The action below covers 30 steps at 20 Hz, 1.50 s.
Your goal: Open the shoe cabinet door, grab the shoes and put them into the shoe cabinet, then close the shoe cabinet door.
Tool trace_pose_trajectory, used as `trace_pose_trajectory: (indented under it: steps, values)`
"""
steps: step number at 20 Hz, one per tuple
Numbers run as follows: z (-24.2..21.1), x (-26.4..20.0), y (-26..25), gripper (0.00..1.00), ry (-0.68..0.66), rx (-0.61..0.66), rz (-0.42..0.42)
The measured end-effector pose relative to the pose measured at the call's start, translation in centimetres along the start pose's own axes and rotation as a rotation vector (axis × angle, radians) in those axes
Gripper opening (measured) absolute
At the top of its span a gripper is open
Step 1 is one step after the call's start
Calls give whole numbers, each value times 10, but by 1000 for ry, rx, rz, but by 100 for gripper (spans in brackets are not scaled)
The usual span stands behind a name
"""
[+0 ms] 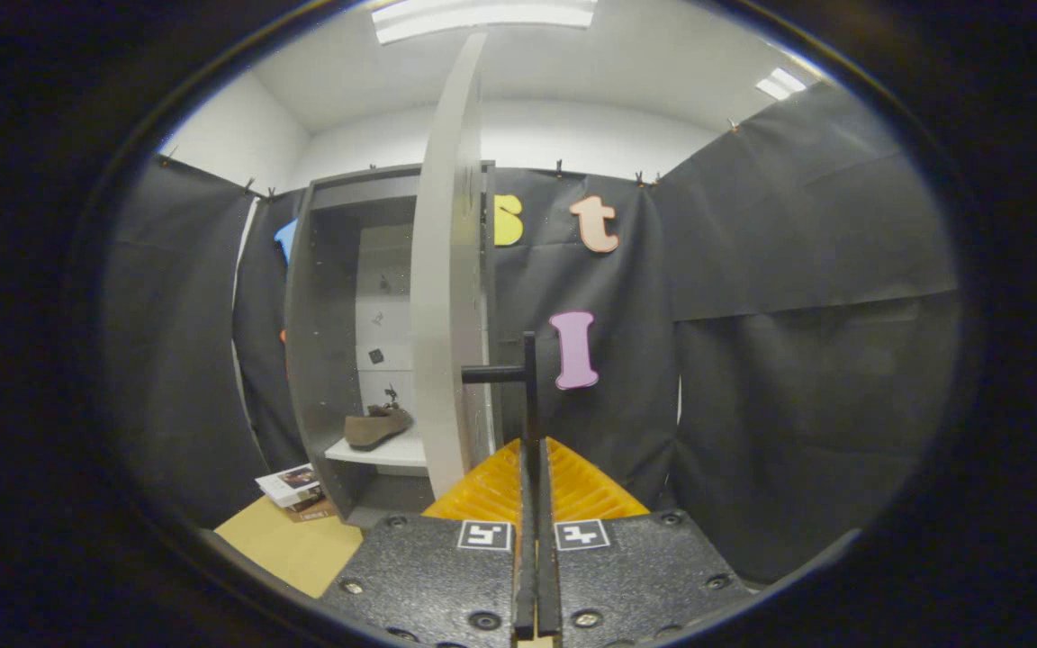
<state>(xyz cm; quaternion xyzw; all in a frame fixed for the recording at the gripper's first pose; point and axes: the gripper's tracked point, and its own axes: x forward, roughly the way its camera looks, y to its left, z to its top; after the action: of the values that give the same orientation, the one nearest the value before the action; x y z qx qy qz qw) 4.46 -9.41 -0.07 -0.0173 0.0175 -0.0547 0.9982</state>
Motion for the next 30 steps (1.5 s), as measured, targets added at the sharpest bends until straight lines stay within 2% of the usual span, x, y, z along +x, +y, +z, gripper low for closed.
trace_pose_trajectory:
  steps: [3,5,8,11,17,20,26,30]
  values:
    - [3,-12,-14,8,-25,61,-65]
    - [-2,-29,-9,26,-49,97,-42]
    - [-11,-63,5,64,-125,105,-5]
    - [-27,-79,11,100,-161,42,-54]
    - [-50,-90,56,100,-246,-114,-20]
    - [-77,-76,86,100,-234,-148,9]
    - [-154,-31,134,100,-149,-63,83]
    - [-224,12,158,100,-47,9,117]
